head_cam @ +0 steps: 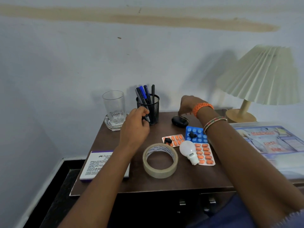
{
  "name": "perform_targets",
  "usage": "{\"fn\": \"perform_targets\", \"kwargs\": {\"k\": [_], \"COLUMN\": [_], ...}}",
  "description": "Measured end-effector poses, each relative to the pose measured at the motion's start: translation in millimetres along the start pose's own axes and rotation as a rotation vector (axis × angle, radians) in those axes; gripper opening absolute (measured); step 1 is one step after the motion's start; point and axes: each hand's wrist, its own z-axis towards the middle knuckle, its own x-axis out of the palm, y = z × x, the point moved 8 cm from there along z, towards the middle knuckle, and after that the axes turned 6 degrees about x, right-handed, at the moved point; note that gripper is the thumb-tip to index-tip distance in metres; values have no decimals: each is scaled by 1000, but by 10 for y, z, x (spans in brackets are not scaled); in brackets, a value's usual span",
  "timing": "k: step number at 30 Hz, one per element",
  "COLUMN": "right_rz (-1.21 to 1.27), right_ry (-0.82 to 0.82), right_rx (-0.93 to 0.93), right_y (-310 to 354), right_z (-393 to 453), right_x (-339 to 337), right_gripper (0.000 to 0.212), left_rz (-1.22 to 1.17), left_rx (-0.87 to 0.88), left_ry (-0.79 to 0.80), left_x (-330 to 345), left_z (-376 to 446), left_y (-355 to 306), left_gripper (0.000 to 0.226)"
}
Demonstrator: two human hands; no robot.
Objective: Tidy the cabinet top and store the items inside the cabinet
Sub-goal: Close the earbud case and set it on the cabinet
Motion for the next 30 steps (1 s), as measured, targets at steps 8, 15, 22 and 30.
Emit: {"fn": "perform_targets", "kwargs": {"k": [8, 15, 22, 30], "right_rz": [-38, 35, 335, 377], "right_ry": [70, -110, -405, -526], "right_rx": [6, -68, -313, -746], "right_y": [-93, -7, 232, 427], "right_z": [-88, -267, -882, -1707], "right_x": [267, -14, -551, -535], "right_gripper": [58, 53, 45, 49], "left_rz": [-24, 26, -346, -908], "left_rx": [8, 62, -104, -280], "left_ry": [52, 107, -97, -174], "left_x": [164, 206, -132, -377], "left_z": [61, 51, 64, -216], "left_y": [-99, -185, -333, -562], "left_gripper": [30, 25, 33, 29]}}
